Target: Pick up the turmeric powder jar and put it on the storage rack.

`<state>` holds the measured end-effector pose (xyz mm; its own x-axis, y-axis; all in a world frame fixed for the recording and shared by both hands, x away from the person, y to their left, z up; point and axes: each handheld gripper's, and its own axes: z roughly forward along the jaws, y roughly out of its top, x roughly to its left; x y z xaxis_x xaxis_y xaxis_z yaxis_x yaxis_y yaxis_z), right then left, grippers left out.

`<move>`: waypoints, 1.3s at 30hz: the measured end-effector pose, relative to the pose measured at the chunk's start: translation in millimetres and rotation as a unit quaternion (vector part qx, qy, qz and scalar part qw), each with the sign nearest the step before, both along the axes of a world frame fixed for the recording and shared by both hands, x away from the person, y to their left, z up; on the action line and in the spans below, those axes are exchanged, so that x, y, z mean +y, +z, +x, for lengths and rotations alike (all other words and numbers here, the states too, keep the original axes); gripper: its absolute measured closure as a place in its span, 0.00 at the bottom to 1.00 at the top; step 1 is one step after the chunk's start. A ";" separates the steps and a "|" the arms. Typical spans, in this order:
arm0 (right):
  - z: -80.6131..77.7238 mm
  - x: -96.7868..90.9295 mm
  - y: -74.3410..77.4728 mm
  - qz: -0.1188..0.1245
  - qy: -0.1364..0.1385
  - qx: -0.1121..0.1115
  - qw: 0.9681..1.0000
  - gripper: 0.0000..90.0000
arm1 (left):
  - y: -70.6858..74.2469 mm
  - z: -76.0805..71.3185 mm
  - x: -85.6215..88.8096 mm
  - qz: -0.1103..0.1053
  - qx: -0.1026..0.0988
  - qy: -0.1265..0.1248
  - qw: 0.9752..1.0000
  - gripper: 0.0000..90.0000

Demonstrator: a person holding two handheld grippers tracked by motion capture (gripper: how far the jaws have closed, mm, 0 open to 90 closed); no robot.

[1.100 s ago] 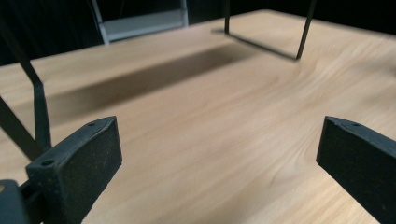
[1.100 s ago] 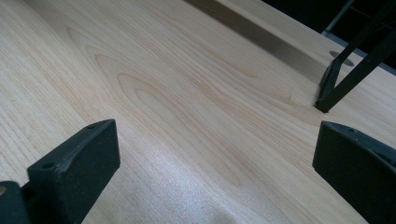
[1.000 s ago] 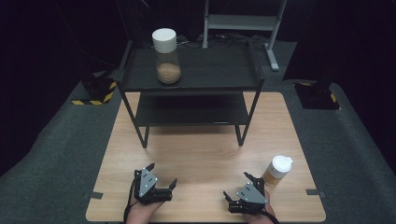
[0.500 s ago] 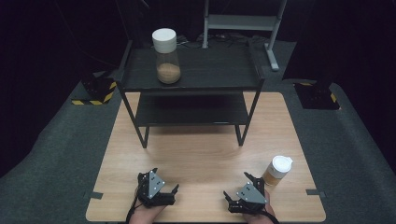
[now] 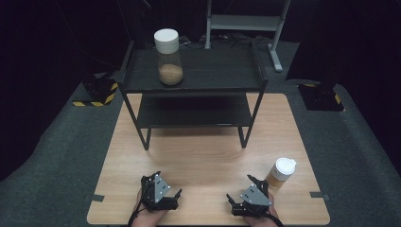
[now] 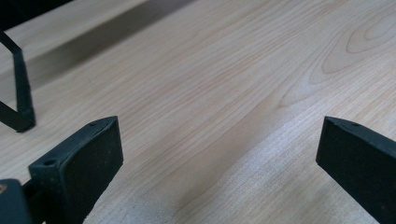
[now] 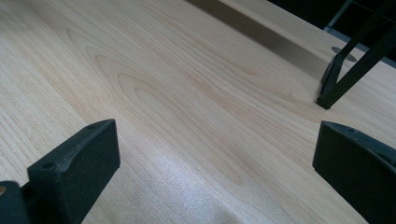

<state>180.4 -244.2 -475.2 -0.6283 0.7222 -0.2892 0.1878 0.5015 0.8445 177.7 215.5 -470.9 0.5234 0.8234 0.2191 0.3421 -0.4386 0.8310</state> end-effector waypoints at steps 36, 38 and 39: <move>-23.1 -24.8 30.5 0.086 -0.002 -0.061 0.994 0.00 | 0.5 0.6 -0.6 0.017 -0.002 -0.027 0.999 0.01; -25.6 -27.6 33.7 0.091 -0.005 -0.069 0.993 0.00 | 0.7 0.9 -0.6 0.017 -0.002 -0.027 0.999 0.01; -26.8 -29.0 35.0 0.094 -0.007 -0.072 0.993 0.00 | 0.7 1.1 -0.4 0.017 -0.001 -0.027 0.999 0.01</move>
